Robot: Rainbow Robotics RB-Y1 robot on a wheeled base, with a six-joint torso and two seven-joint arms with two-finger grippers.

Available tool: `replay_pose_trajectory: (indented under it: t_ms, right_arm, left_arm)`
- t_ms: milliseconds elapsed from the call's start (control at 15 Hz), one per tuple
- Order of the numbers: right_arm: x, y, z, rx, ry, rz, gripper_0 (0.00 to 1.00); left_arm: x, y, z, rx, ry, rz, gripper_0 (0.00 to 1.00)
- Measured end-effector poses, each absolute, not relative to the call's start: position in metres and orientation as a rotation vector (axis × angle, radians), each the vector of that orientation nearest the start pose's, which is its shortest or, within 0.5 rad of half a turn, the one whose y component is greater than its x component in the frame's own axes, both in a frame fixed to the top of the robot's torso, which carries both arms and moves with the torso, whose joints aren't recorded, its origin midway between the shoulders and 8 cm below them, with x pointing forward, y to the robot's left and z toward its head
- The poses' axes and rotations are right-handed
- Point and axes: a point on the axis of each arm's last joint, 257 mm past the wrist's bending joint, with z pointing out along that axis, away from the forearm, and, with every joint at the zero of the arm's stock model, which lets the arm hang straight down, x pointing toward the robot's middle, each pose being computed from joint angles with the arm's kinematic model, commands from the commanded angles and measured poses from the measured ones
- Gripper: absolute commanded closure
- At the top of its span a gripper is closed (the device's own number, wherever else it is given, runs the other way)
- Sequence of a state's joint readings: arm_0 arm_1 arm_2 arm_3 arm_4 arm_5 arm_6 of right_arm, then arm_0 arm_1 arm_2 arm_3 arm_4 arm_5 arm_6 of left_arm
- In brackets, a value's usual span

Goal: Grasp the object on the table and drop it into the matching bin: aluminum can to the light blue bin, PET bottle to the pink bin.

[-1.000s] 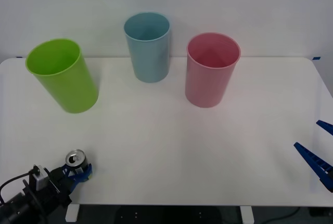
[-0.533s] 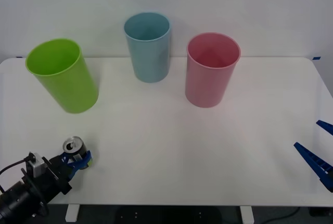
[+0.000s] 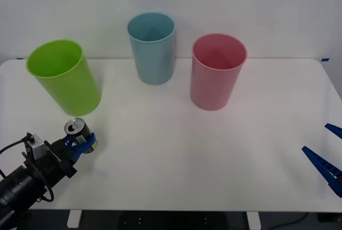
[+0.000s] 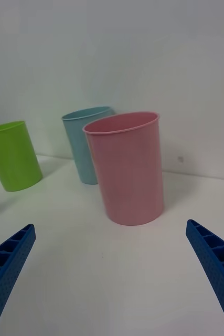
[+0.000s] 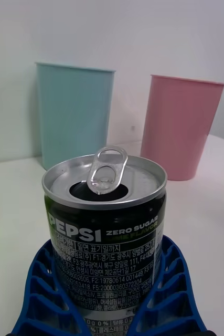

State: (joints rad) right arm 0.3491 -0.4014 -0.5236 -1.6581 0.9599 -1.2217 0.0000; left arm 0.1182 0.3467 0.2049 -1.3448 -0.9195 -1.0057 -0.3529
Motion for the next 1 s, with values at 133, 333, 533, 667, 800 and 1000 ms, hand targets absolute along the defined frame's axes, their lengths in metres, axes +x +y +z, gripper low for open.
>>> replay_pose_trajectory:
  t_ms: [133, 333, 533, 667, 800, 1000]
  right_arm:
    - [0.342, -0.330, -0.169, -0.465, 1.441, 0.567, 0.00]
    - [0.342, -0.330, -0.169, -0.465, 1.441, 0.567, 0.00]
    - [0.342, -0.330, -0.169, -0.465, 1.441, 0.567, 0.00]
    - [0.342, -0.330, -0.169, -0.465, 1.441, 0.567, 0.00]
    - [0.342, -0.330, -0.169, -0.465, 1.441, 0.567, 0.00]
    - [0.342, -0.330, -0.169, -0.465, 1.441, 0.567, 0.00]
  left_arm:
    - [0.435, 0.247, -0.234, 0.457, 1.411, -0.517, 1.00]
    - [0.445, 0.237, -0.211, 0.447, 1.384, -0.510, 1.00]
    - [0.455, 0.223, -0.190, 0.416, 1.365, -0.509, 1.00]
    - [0.462, 0.210, -0.173, 0.392, 1.349, -0.504, 1.00]
    - [0.467, 0.199, -0.160, 0.364, 1.342, -0.499, 1.00]
    - [0.476, 0.187, -0.146, 0.330, 1.338, -0.495, 1.00]
